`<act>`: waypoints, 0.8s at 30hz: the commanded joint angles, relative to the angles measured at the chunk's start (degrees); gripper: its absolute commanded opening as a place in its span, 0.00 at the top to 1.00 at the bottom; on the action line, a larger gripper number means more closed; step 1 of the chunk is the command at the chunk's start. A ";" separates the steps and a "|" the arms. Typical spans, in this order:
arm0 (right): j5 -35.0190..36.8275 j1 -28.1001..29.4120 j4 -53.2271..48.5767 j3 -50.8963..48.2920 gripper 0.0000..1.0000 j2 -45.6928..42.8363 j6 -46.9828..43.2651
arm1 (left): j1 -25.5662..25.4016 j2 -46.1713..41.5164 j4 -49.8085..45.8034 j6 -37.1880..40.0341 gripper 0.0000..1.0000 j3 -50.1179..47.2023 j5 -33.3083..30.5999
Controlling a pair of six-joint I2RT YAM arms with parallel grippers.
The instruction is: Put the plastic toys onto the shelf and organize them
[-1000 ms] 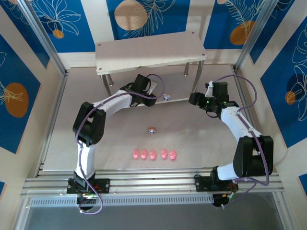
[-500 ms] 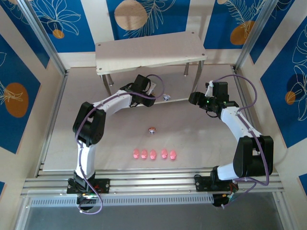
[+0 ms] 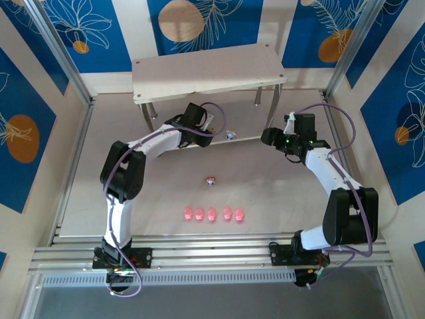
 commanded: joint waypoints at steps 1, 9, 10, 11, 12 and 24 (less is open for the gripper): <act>-1.46 -0.35 0.46 0.50 0.32 0.40 0.70 | 0.91 -0.79 -0.88 0.86 0.60 -0.48 -0.85; -1.63 -0.35 0.38 0.63 0.32 0.42 0.62 | 0.96 -3.67 -0.22 0.52 0.59 -3.44 -0.41; -1.63 -0.35 0.40 0.64 0.32 0.37 0.63 | 0.97 -4.51 0.26 0.51 0.58 -4.35 -0.41; -1.66 -0.33 0.46 0.55 0.32 0.49 0.61 | 0.95 -5.19 0.69 0.51 0.58 -5.22 -0.32; -1.66 -0.39 0.48 0.55 0.32 0.44 0.70 | 0.96 -6.19 1.51 0.58 0.58 -6.21 -0.15; -1.67 -0.22 -0.81 0.77 0.32 -0.44 0.27 | 0.42 -21.04 1.82 -0.57 0.57 -17.76 3.80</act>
